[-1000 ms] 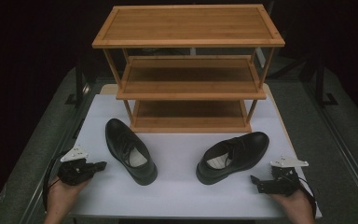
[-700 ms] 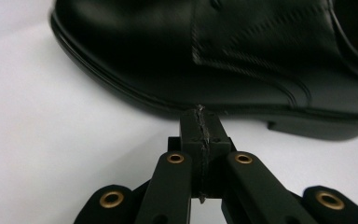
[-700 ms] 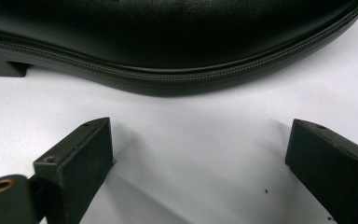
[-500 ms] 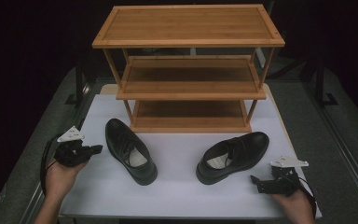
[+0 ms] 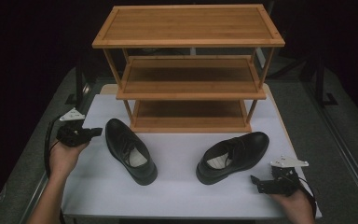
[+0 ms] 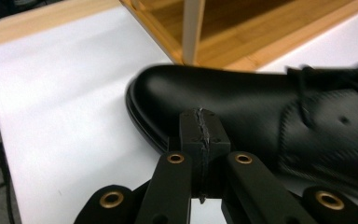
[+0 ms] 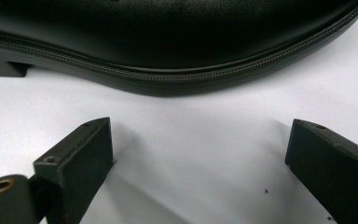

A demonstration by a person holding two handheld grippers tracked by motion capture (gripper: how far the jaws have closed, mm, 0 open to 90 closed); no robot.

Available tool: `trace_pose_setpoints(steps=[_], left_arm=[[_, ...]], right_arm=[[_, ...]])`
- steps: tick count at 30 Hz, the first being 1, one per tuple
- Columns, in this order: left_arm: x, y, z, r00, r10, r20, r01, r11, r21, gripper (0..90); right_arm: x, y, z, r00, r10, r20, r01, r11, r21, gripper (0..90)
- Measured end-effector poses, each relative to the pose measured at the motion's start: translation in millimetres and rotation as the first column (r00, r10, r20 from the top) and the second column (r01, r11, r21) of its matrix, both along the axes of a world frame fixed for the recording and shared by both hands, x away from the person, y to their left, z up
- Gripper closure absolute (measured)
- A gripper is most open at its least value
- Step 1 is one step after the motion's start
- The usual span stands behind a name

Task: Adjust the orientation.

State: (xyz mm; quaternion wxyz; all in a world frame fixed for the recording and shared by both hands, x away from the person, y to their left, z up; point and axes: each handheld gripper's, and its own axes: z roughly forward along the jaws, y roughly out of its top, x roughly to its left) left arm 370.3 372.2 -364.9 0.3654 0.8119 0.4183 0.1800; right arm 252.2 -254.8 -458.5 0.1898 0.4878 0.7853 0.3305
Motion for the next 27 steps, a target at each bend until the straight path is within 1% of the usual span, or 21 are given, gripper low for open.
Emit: trace_pose_setpoints(steps=[2, 4, 6, 8, 9, 12, 13, 14, 15, 18, 19, 21, 22, 23, 25, 26, 27], left_arm=[[13.2, -0.8, -0.1, 0.9998, 0.017, -0.002, -0.017, 0.9996, 0.02, 89.9], [21.0, -0.4, -0.3, 0.9998, 0.022, 0.0, -0.022, 0.9995, 0.024, 89.9], [30.0, 0.0, -0.9, 0.9995, 0.031, 0.001, -0.031, 0.9987, 0.04, 89.9], [38.8, 1.7, -2.3, 0.9994, 0.032, 0.011, -0.032, 0.9989, 0.034, 89.9], [43.2, 2.4, -3.5, 0.9992, 0.038, 0.01, -0.038, 0.9986, 0.035, 89.9], [55.9, 3.7, -8.4, 0.9991, 0.04, 0.009, -0.041, 0.9978, 0.051, 89.9], [60.1, 4.9, -11.0, 0.9992, 0.039, 0.012, -0.04, 0.9983, 0.044, 89.9], [60.1, 4.9, -11.0, 0.9992, 0.039, 0.012, -0.04, 0.9983, 0.044, 90.0], [66.1, 7.4, -17.0, 0.9989, 0.045, 0.016, -0.045, 0.9984, 0.033, 90.0], [74.2, 12.3, -26.8, 0.9983, 0.059, -0.003, -0.059, 0.9979, 0.027, 90.0], [76.0, 13.5, -28.8, 0.9982, 0.059, -0.005, -0.059, 0.9977, 0.033, 90.0], [80.5, 15.7, -34.0, 0.9981, 0.061, -0.007, -0.06, 0.9979, 0.024, 90.0], [80.5, 15.7, -34.0, 0.9981, 0.061, -0.007, -0.06, 0.9979, 0.024, 90.0], [84.0, 16.3, -38.1, 0.998, 0.063, -0.007, -0.063, 0.9978, 0.02, 90.0], [85.4, 16.5, -39.5, 0.9981, 0.061, -0.008, -0.061, 0.9979, 0.021, 90.0], [88.3, 15.9, -44.1, 0.9977, 0.064, -0.023, -0.063, 0.9974, 0.033, 90.0], [88.3, 15.9, -44.1, 0.9977, 0.064, -0.023, -0.063, 0.9974, 0.033, 90.0]], right_arm=[[0.0, 0.0, 0.0, 1.0, 0.0, 0.001, 0.0, 1.0, 0.0, 6.8], [0.0, 0.0, 0.0, 1.0, 0.0, 0.0, 0.0, 1.0, 0.0, 6.8], [0.0, -0.1, -0.1, 1.0, 0.0, 0.001, 0.0, 1.0, 0.001, 6.8], [0.1, -0.1, -0.1, 1.0, 0.0, 0.001, 0.0, 1.0, 0.001, 6.8], [0.1, -0.1, -0.1, 1.0, 0.0, 0.001, 0.0, 1.0, 0.001, 6.8], [0.1, -0.1, -0.1, 1.0, -0.001, 0.0, 0.001, 1.0, 0.002, 6.8], [0.1, -0.2, -0.1, 1.0, 0.0, 0.0, 0.0, 1.0, 0.002, 6.8], [0.1, -0.2, -0.1, 1.0, 0.0, 0.0, 0.0, 1.0, 0.002, 6.8], [0.1, -0.2, -0.1, 1.0, 0.0, 0.001, 0.0, 1.0, 0.003, 6.8], [0.1, -0.2, -0.1, 1.0, -0.001, 0.001, 0.001, 1.0, 0.003, 6.8], [0.1, -0.2, -0.1, 1.0, -0.001, 0.0, 0.001, 1.0, 0.003, 6.8], [0.1, -0.3, -0.1, 1.0, -0.001, 0.0, 0.001, 1.0, 0.004, 6.8], [0.1, -0.3, -0.1, 1.0, -0.001, 0.0, 0.001, 1.0, 0.004, 6.8], [0.1, -0.3, -0.1, 1.0, -0.001, 0.0, 0.001, 1.0, 0.004, 6.8], [0.1, -0.3, -0.1, 1.0, -0.001, 0.0, 0.001, 1.0, 0.004, 6.8], [0.1, -0.3, -0.1, 1.0, -0.001, 0.0, 0.001, 1.0, 0.004, 6.8], [0.1, -0.3, -0.1, 1.0, -0.001, -0.001, 0.001, 1.0, 0.004, 6.8]])
